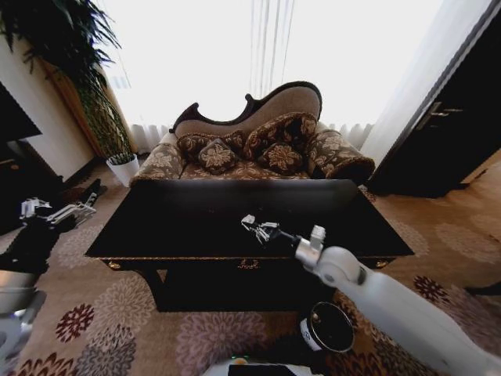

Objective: Move to the front of the table and place the trash on the table into the trash bin.

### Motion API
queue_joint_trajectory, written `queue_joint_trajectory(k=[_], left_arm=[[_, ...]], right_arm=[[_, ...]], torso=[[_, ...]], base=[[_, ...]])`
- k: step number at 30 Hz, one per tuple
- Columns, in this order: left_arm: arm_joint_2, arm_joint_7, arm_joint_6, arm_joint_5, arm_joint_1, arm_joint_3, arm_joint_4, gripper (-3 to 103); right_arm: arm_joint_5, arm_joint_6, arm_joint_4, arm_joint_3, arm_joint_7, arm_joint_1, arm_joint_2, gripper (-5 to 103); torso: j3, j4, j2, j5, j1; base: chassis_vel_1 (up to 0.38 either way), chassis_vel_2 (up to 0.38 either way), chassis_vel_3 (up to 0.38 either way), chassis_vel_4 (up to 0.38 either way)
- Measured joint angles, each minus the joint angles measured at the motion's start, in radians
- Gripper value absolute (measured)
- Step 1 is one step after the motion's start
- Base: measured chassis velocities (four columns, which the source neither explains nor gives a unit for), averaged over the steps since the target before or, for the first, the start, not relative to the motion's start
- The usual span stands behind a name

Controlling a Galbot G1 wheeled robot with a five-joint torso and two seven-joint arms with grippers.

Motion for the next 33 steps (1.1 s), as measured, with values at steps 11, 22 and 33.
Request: queue_joint_trajectory(k=[11,22,33], left_arm=[[-0.009,0.0,-0.002,-0.015,-0.015,0.005,0.001,100],[-0.006,0.0,-0.003,-0.017,-0.021,0.035,-0.004,100],[-0.021,-0.002,-0.003,-0.017,-0.015,0.066,-0.027,100]], right_arm=[[-0.165,0.076,0.089,0.153,-0.064,-0.341,0.067,0],[-0.373,0.25,0.094,0.304,-0.204,-0.724,0.216,0],[-0.549,0.309,-0.088,0.238,-0.256,-0.76,0.288,0]], torso=[[0.0,0.0001,0.0,-0.0001,0.0],[0.0,-0.0001,0.0,-0.0004,0.0],[0.0,0.0,0.0,-0.0002,0.0]], base=[[0.0,0.0,0.0,0.0],[0.0,0.0,0.0,0.0],[0.0,0.0,0.0,0.0]])
